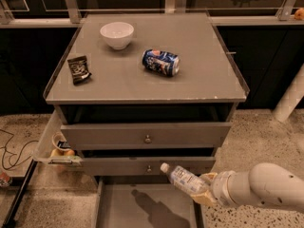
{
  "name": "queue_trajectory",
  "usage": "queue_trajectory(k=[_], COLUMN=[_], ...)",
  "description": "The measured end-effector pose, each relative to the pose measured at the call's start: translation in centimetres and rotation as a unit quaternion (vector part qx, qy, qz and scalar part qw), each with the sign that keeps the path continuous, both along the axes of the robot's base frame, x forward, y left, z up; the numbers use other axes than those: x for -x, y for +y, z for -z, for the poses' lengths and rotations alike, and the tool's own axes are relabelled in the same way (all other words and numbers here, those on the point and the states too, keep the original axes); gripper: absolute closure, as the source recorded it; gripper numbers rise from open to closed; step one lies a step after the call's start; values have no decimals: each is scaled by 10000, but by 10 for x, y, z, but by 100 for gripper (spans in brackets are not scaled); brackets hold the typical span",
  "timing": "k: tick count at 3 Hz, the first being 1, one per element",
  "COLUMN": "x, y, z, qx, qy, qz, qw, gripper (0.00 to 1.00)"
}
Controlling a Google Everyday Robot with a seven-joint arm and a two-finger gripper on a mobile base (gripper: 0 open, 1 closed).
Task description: Place blue plastic bottle into bottom drawer
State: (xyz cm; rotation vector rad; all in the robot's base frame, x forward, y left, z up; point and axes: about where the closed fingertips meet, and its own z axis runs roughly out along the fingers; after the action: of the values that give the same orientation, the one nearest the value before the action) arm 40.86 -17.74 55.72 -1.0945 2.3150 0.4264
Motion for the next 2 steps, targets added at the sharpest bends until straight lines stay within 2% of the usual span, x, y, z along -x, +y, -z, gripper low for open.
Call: queue_trajectory(k=[1, 2], x=[0, -11], y=[0, 4], z=[0, 19], qx=[-1, -171], qy=[0, -34], qz=[-1, -150], qw=[10000, 9997], gripper=[100, 100])
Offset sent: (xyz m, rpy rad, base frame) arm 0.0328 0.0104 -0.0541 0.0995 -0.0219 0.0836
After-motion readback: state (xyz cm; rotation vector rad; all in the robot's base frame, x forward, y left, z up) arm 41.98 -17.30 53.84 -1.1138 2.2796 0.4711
